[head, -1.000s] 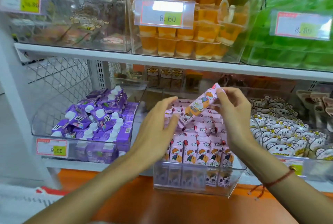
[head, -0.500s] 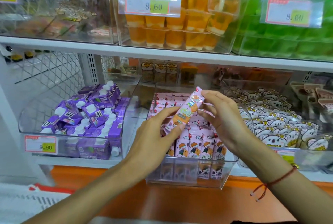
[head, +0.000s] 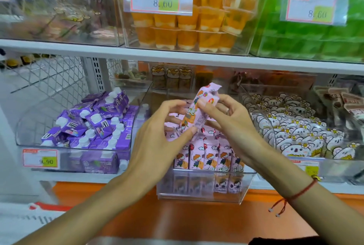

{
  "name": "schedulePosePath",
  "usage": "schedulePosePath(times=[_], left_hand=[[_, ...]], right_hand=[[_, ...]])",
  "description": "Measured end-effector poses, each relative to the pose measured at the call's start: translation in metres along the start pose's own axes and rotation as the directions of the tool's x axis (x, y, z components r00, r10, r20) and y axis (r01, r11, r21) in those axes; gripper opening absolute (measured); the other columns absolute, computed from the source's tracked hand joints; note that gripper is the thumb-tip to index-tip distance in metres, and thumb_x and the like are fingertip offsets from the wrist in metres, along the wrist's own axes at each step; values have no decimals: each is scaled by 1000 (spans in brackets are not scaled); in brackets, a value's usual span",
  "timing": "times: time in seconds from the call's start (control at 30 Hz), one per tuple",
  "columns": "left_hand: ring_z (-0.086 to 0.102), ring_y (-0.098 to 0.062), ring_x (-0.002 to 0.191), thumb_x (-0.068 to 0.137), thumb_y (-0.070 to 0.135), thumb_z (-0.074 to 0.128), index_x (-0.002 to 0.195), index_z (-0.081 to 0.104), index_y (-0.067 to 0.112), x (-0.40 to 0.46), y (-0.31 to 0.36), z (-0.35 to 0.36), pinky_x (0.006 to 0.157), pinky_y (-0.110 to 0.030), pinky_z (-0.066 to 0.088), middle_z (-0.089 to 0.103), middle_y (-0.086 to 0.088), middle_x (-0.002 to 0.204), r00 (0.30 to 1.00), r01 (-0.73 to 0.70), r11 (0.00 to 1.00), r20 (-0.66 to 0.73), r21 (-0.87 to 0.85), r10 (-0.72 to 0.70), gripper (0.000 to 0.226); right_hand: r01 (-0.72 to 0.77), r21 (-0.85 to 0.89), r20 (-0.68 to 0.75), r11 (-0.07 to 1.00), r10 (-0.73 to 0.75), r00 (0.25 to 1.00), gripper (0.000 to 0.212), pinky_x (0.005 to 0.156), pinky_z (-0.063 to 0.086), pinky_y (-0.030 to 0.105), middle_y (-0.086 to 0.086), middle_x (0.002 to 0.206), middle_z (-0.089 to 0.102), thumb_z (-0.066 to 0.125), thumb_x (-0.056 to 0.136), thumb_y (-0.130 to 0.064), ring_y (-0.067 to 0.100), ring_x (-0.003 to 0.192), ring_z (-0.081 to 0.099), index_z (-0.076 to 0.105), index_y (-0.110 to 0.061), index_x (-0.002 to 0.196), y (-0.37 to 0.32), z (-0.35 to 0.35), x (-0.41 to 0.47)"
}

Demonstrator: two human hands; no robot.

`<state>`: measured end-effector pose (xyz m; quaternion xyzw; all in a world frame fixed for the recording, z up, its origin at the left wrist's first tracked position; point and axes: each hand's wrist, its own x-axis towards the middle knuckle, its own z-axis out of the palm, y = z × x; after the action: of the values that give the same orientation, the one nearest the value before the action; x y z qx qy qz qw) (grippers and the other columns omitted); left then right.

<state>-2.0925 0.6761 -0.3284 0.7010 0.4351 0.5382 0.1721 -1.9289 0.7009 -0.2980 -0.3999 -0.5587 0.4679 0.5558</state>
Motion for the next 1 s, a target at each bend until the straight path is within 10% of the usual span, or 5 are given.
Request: schedulePosePath(times=[0.2,0.47,0.63,1.0], left_hand=[[59,7,103,90,22,66,109,54,45,1,-1,-2,89,-31,50,61,34,110,1000,-13,1000,0,0,13,33],[58,7,99,80,28,76,115,53,43,2,0,-3,82,-15,48,60,32,107,1000,-27,1000,6,7,27,45],[62,8,98,85,23,70,119,49,38,4,2,-3,78,-6,46,65,27,106,995,83,978,68,-194,-71,43],[60,3,102,78,24,77,106,59,41,7,1,-8,86,-20,50,65,25,103,999,-16,997,-40,-78,13,37]], right_hand=[[-76,15,252,997,70,965,31,92,49,25,-4,113,69,57,90,-20,7,106,63,59,-14,120,-3,-2,0],[52,-34,110,998,-48,993,28,72,52,15,3,103,74,66,87,-12,9,89,71,63,-12,114,-1,6,-7],[-10,-102,124,995,23,992,34,84,54,24,-6,105,72,63,89,-25,11,99,67,61,-22,122,-6,2,-4],[194,-179,196,964,-159,968,40,86,51,20,-3,102,72,81,66,-18,10,99,66,66,-19,104,-8,-2,-9]])
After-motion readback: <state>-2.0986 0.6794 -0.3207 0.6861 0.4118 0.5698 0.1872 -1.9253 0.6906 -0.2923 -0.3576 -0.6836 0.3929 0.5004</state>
